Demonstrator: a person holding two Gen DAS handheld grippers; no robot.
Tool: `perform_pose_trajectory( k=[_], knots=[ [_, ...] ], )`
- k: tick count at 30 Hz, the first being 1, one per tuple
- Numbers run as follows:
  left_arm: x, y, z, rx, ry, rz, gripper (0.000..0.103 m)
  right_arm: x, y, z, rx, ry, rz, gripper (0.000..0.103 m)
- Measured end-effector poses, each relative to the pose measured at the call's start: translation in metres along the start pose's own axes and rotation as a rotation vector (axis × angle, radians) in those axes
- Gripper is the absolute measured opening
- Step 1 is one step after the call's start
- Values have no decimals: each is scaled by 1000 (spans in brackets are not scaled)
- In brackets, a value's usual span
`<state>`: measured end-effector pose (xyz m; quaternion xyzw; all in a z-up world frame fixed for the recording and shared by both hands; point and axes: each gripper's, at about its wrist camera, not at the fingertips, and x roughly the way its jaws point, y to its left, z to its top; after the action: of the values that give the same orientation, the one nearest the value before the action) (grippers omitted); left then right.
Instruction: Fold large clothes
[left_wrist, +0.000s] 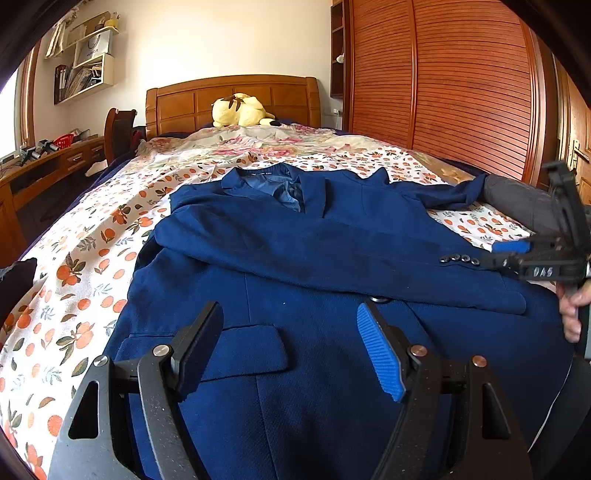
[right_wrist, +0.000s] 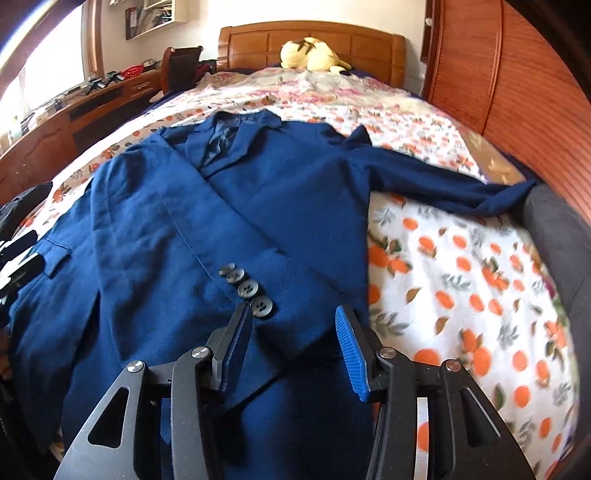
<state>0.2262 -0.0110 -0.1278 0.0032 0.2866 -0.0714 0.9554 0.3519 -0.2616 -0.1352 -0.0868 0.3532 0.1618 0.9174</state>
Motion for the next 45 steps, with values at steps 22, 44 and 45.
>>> perform_pose_trajectory(
  k=[22, 44, 45],
  knots=[
    [10, -1, 6, -13, 13, -23, 76, 58, -151, 78, 196, 4, -224, 61],
    [23, -6, 12, -8, 55, -76, 76, 165, -207, 127, 328, 125, -282, 5],
    [22, -5, 12, -8, 56, -76, 76, 158, -202, 135, 309, 96, -280, 5]
  ],
)
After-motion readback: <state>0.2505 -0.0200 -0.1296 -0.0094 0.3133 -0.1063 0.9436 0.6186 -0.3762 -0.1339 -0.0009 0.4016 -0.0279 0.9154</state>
